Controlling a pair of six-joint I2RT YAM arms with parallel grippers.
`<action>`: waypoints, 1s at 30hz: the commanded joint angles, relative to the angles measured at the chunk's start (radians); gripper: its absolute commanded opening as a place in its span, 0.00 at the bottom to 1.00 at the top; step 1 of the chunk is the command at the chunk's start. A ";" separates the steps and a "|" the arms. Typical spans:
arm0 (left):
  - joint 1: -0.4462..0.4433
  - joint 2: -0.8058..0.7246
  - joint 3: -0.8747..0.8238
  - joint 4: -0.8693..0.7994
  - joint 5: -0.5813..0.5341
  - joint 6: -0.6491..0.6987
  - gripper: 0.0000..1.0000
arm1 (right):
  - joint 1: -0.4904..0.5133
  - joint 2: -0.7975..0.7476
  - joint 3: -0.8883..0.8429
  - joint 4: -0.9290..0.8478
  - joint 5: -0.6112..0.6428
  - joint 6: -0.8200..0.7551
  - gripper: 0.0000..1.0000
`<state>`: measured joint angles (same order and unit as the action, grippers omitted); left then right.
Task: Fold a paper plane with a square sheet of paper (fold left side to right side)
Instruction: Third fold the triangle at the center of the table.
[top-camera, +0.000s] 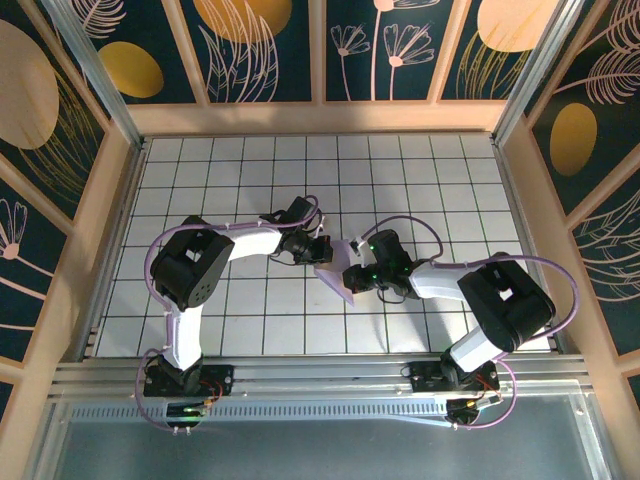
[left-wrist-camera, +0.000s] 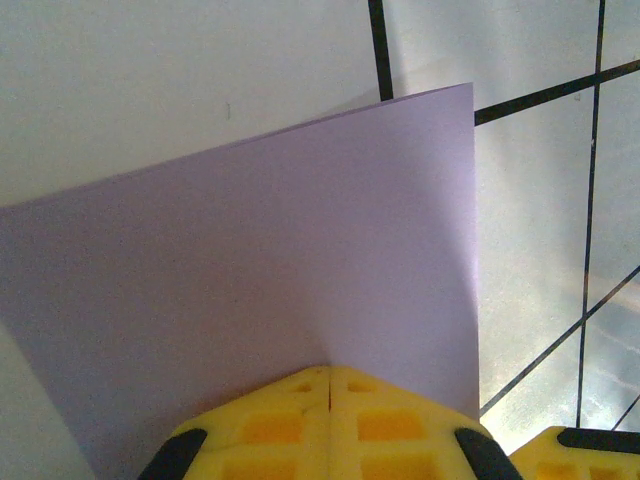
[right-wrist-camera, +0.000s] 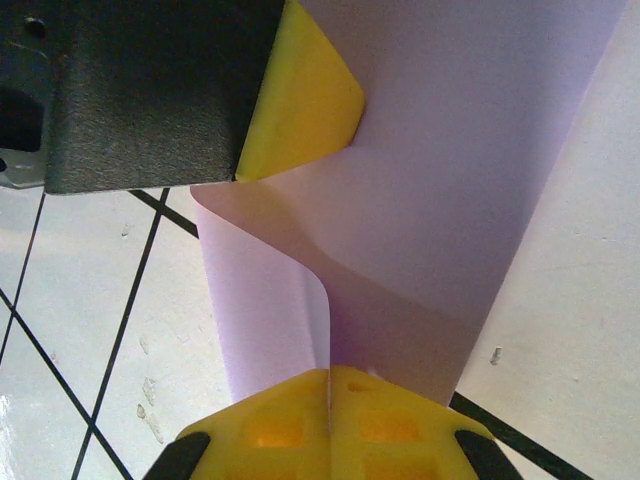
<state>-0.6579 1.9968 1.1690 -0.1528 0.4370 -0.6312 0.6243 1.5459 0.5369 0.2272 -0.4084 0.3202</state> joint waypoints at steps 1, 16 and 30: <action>-0.005 0.036 -0.004 -0.067 -0.050 0.019 0.02 | -0.008 0.007 0.025 -0.008 0.016 -0.018 0.00; -0.005 0.037 -0.006 -0.065 -0.049 0.018 0.02 | -0.009 0.040 0.026 0.002 0.005 -0.015 0.00; -0.005 0.025 0.004 -0.056 -0.052 0.010 0.08 | -0.006 0.066 0.023 -0.013 0.007 -0.013 0.00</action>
<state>-0.6579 1.9968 1.1706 -0.1528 0.4339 -0.6312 0.6231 1.5848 0.5468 0.2348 -0.4202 0.3202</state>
